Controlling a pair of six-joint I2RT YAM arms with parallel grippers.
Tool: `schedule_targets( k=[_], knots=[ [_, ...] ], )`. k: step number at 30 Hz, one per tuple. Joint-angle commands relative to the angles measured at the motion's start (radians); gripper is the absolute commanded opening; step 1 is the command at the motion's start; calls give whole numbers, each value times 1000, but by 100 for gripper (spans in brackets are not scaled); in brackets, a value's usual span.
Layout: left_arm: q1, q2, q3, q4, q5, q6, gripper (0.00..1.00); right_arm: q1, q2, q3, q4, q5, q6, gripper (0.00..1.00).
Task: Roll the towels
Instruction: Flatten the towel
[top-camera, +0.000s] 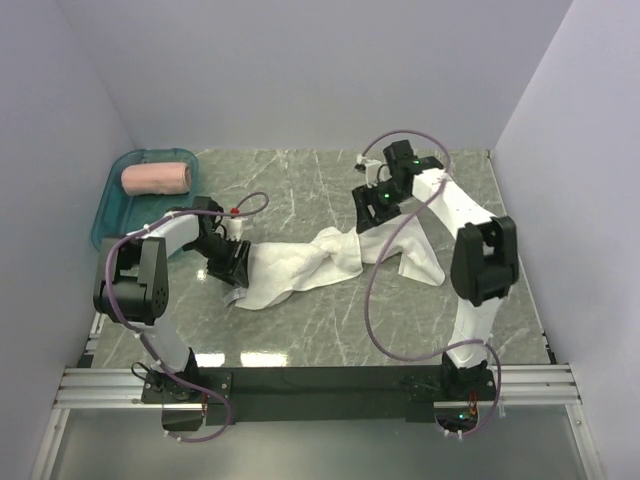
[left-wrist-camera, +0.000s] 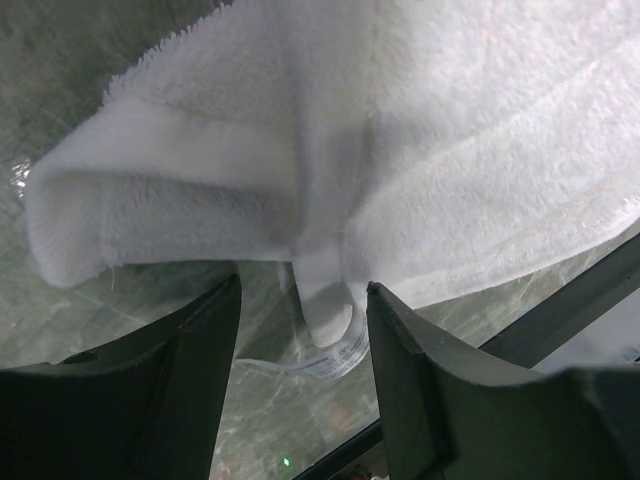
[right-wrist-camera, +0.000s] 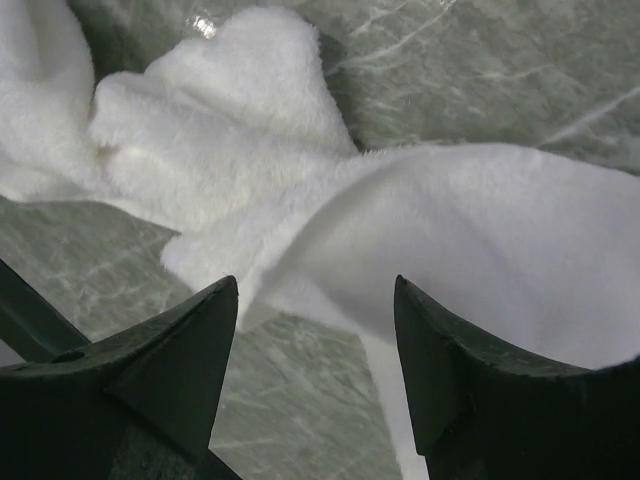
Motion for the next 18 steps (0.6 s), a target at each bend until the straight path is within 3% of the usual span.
schedule_targets(
  k=[1, 8, 9, 10, 13, 15, 16, 18],
  knots=[
    [-13, 20, 14, 26, 20, -31, 59, 15, 76, 88, 18, -12, 105, 70],
    [-27, 83, 47, 34, 32, -63, 58, 22, 197, 187, -41, -70, 158, 68],
    [-27, 87, 48, 40, 43, -70, 54, 24, 205, 185, -42, -81, 161, 64],
    [-29, 98, 53, 44, 49, -76, 51, 27, 207, 185, -47, -93, 164, 48],
    [-29, 125, 71, 53, 73, -102, 36, 18, 208, 202, -50, -125, 168, 17],
    [-29, 135, 87, 55, 98, -119, 8, 4, 204, 233, -56, -137, 158, 0],
    [-27, 136, 106, 57, 105, -126, 1, -7, 200, 248, -71, -142, 149, 0],
    [-26, 127, 129, 60, 113, -136, 1, -54, 179, 286, -88, -144, 118, 0]
  ],
)
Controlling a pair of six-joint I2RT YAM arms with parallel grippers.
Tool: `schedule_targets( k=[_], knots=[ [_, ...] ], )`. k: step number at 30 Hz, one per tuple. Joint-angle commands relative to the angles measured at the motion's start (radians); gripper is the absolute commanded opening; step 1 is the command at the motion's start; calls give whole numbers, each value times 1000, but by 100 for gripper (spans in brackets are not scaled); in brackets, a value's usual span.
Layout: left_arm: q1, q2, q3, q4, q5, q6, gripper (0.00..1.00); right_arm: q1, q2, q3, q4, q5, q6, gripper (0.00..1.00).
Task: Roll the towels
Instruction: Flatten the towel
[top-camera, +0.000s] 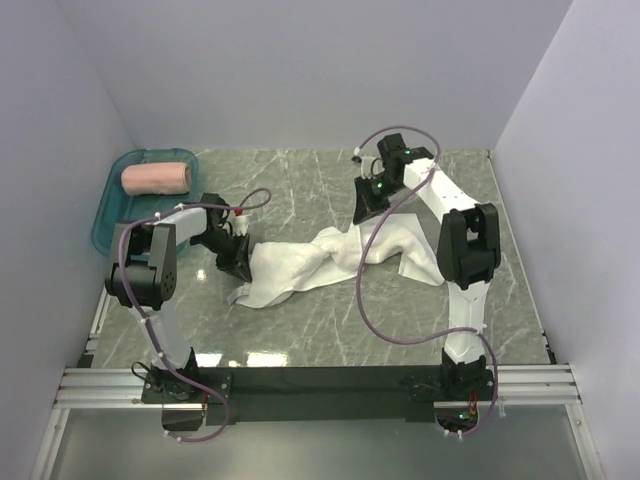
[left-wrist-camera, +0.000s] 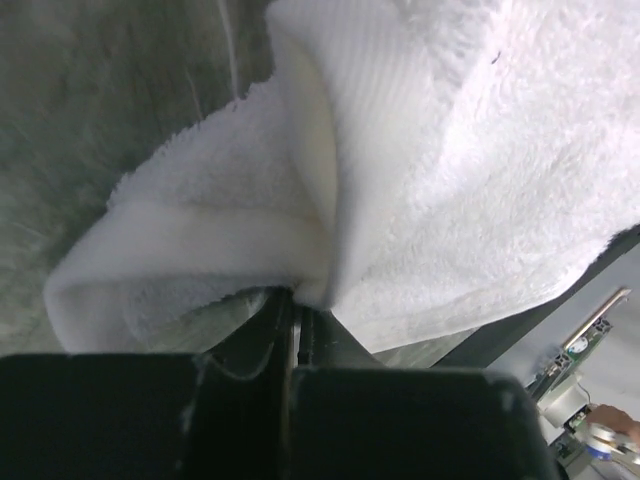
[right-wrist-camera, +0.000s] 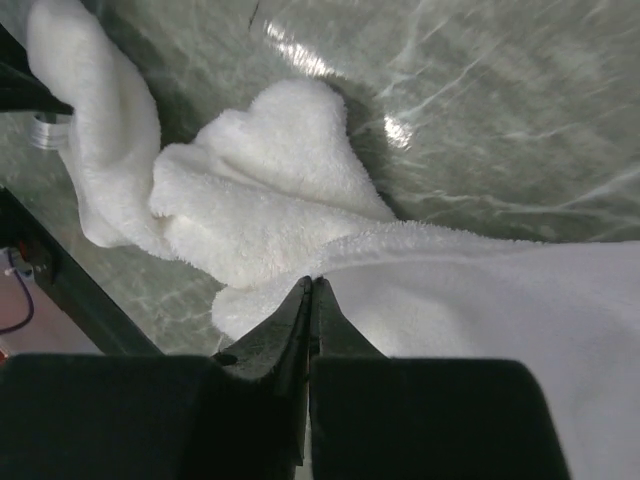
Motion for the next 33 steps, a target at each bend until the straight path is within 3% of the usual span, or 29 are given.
schedule_targets(
  k=[1, 6, 14, 18, 19, 25, 28, 33],
  knots=[
    [-5, -18, 82, 40, 33, -22, 1, -79, -49, 85, -29, -26, -40, 0],
    [15, -34, 255, 2, 71, -18, 1, -220, -158, 96, -52, -33, -146, 0],
    [26, -93, 464, -84, 188, 2, 1, -272, -308, 140, -122, 8, -271, 0],
    [38, -112, 443, -165, 122, 60, 1, -272, -477, -147, -136, -10, -366, 0],
    [54, -119, 417, -179, 110, 89, 0, -255, -517, -312, -138, 0, -392, 0],
    [141, -173, 159, -121, -42, 114, 0, -99, -796, -870, -43, 157, -509, 0],
    [146, -157, 124, -90, -88, 101, 1, -42, -826, -912, 29, 207, -460, 0],
    [146, -86, 182, -67, -102, 64, 1, -41, -669, -823, 92, 247, -407, 0]
  ],
)
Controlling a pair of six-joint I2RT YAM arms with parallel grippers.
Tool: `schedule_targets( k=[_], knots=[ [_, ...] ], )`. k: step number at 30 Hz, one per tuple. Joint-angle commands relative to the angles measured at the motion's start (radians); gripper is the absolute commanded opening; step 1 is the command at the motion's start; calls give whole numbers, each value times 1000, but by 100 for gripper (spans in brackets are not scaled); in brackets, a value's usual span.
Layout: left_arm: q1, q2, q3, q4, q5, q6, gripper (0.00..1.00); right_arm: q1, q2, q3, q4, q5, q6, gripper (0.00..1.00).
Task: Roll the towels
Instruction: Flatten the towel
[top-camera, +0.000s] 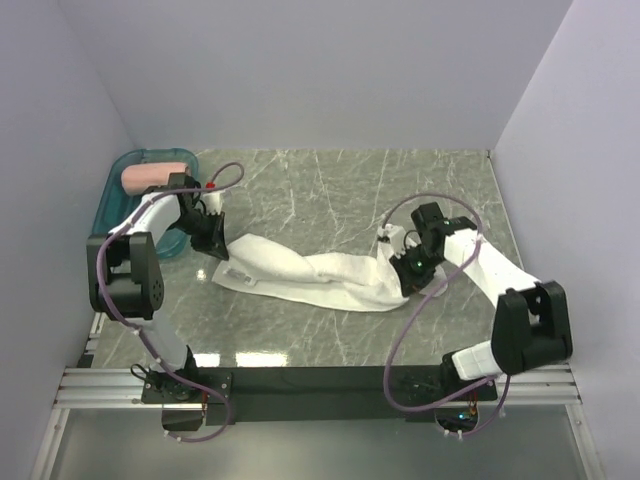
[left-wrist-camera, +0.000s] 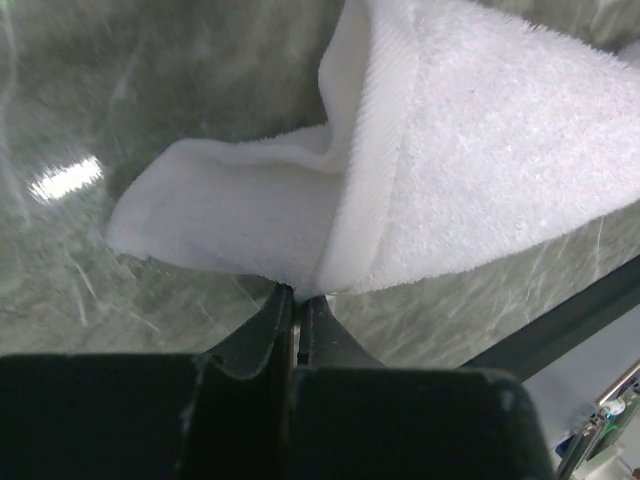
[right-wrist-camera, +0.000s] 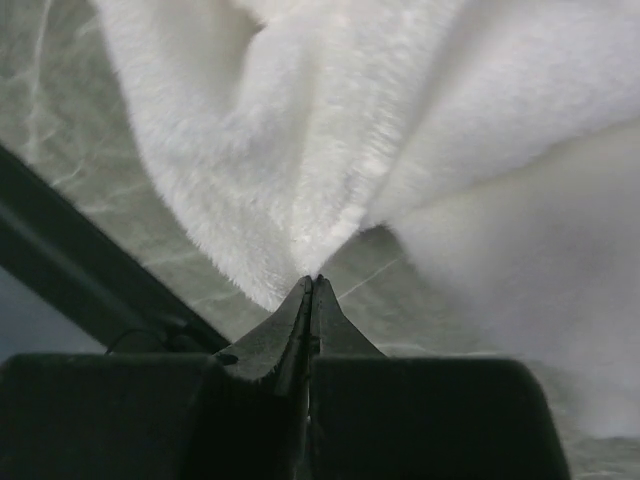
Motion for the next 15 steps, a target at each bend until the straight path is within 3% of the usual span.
schedule_targets(
  k=[1, 7, 9, 10, 12, 13, 15],
  knots=[
    [-3, 44, 82, 49, -41, -42, 1, -3, 80, 103, 146, 93, 45, 0],
    [46, 147, 213, 34, -23, -150, 3, -29, 218, 374, 172, 121, 109, 0],
    [55, 149, 233, -4, 20, -124, 14, -32, 261, 437, 152, 78, 120, 0],
    [69, 141, 236, -16, 48, -69, 33, -31, 270, 474, 134, 64, 131, 0],
    [85, 94, 239, -47, 89, 0, 47, -26, 301, 493, 109, 21, 138, 0],
    [99, 78, 242, -59, 97, 29, 61, -22, 318, 490, 103, 16, 146, 0],
    [102, 23, 236, -78, 61, 83, 63, -19, 322, 473, 98, 1, 146, 0]
  ],
)
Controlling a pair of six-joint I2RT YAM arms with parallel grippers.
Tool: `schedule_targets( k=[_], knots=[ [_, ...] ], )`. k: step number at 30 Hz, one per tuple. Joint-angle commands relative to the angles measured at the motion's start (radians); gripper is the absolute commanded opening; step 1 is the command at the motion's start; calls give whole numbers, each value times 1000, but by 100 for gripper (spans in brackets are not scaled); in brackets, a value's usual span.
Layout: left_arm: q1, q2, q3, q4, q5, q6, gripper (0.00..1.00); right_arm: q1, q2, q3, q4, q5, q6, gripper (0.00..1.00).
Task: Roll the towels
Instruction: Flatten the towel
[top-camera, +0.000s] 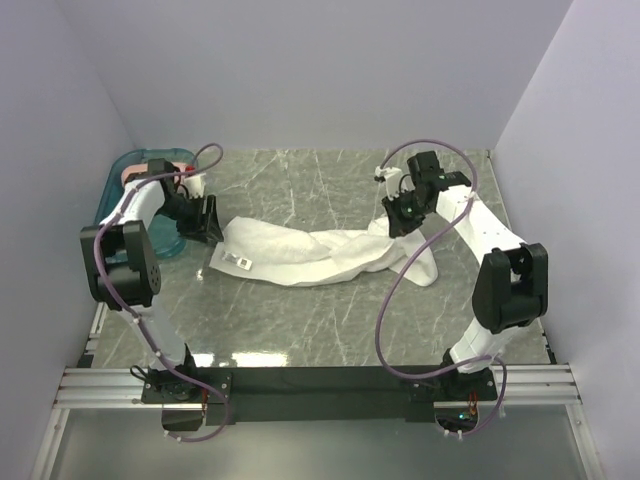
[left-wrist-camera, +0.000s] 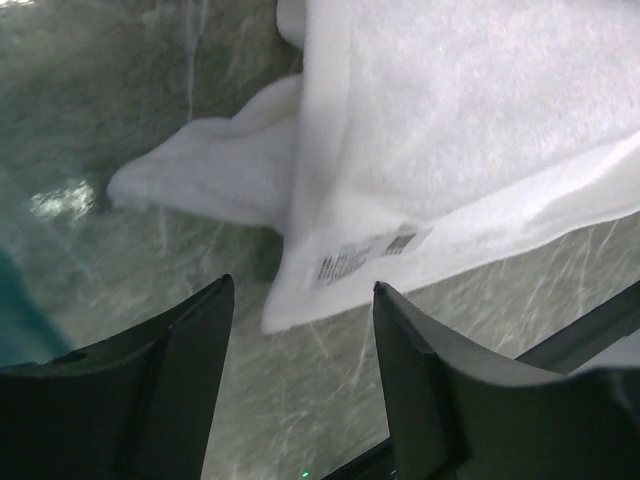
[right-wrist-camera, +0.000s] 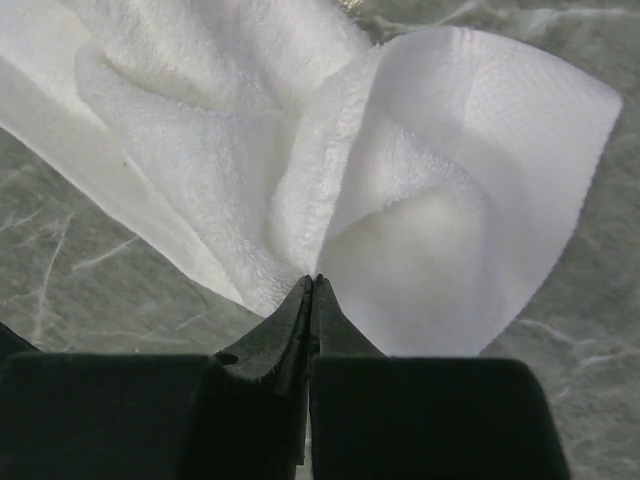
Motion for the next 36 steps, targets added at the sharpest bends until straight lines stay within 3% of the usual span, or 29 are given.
schedule_targets(
  k=[1, 6, 10, 16, 17, 18, 19, 20, 22, 26, 29, 36],
  knots=[
    [9, -129, 23, -66, 9, 162, 63, 9, 22, -20, -31, -50, 32, 0],
    [8, -233, -133, -72, -74, 370, 59, 47, -7, -72, -40, -101, 47, 0],
    [2, -243, -208, -29, -145, 374, 55, 87, -38, -115, -66, -116, 20, 0],
    [-1, -187, -212, 1, -114, 296, 55, 182, -100, -218, -181, -75, -141, 0],
    [-3, -180, -210, 8, -102, 285, 55, 198, -114, -233, -189, -62, -157, 2],
    [-3, -165, -210, 23, -96, 261, 55, 210, -128, -250, -190, -49, -163, 11],
    [-4, -158, -208, 29, -89, 248, 56, 210, -146, -249, -193, -45, -159, 23],
    [-4, -148, -201, 34, -76, 237, 56, 204, -154, -240, -192, -44, -148, 42],
    [-4, -134, -195, 38, -59, 211, 57, 163, -165, -154, -193, -55, -117, 58],
    [-6, -117, -185, 32, -51, 204, 57, 37, -121, -7, -215, -113, -39, 60],
    [-6, -117, -187, 37, -59, 197, 58, -54, -55, 118, -158, -70, 70, 63],
    [-6, -108, -176, -5, -43, 199, 61, -100, 122, 241, -88, 70, 139, 73]
  ],
)
